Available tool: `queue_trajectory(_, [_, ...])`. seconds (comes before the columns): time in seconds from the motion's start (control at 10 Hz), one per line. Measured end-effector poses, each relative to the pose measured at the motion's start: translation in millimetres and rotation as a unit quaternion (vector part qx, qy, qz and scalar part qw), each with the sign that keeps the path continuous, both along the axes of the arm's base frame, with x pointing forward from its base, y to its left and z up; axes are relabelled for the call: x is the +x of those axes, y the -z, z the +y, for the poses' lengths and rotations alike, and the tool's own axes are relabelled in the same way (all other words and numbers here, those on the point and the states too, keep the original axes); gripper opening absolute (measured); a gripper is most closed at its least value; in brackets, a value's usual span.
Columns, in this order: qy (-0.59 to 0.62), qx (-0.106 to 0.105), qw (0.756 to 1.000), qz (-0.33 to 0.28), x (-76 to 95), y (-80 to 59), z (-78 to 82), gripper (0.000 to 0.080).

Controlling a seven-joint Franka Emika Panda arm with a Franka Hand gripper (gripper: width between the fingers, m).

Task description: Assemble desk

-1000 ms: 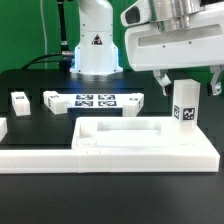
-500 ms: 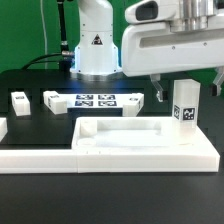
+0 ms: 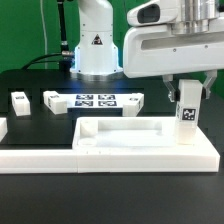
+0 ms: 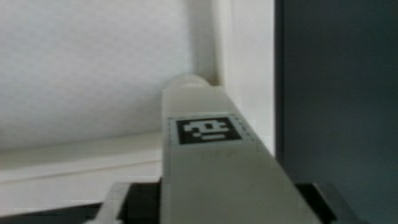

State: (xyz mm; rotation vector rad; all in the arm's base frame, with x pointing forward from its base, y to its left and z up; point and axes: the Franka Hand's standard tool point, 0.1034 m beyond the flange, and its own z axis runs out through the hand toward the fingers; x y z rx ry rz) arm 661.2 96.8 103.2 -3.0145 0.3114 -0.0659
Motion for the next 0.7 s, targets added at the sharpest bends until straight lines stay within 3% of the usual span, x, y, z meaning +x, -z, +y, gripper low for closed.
queue_trajectory(0.4, [0.205,0.011,0.978,0.017,3.0,-1.7,-2.2,0.0298])
queue_trajectory(0.5, [0.297,0.019,0.954,0.028,3.0,-1.8,-3.2,0.0297])
queue_trajectory(0.7, [0.464,0.054,0.883,0.053,2.1,0.0,-5.8,0.0296])
